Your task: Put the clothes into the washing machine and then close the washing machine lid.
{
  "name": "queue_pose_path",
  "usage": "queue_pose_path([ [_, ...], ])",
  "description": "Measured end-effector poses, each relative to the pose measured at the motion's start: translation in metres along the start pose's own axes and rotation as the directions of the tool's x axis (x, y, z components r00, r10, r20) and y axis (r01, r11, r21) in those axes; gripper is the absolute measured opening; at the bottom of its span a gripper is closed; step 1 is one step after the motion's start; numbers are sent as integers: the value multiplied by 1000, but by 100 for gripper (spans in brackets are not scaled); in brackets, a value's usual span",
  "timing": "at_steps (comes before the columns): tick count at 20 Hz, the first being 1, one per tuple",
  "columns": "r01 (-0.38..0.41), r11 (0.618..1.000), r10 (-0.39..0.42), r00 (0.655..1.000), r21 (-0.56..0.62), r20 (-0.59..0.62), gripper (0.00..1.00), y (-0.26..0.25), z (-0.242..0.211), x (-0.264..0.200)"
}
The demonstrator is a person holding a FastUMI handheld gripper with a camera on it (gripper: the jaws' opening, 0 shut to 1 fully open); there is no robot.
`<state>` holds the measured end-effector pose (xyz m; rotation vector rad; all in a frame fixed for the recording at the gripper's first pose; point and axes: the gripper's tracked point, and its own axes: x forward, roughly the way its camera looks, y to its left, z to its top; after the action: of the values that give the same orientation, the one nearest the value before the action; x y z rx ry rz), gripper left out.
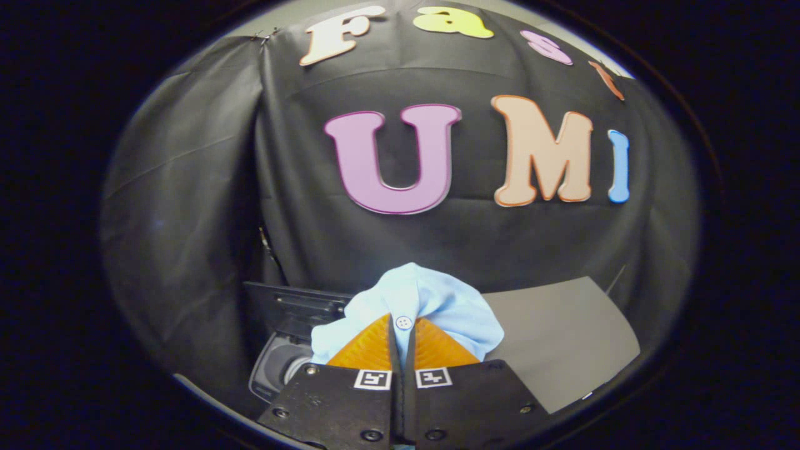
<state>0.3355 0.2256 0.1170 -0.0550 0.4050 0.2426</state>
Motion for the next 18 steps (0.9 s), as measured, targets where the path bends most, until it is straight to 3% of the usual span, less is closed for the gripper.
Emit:
queue_pose_path([
  [7,-82,997,81,996,-14,-40,0,69,-32,37],
  [18,-159,987,151,965,-21,-213,0,135,-147,104],
])
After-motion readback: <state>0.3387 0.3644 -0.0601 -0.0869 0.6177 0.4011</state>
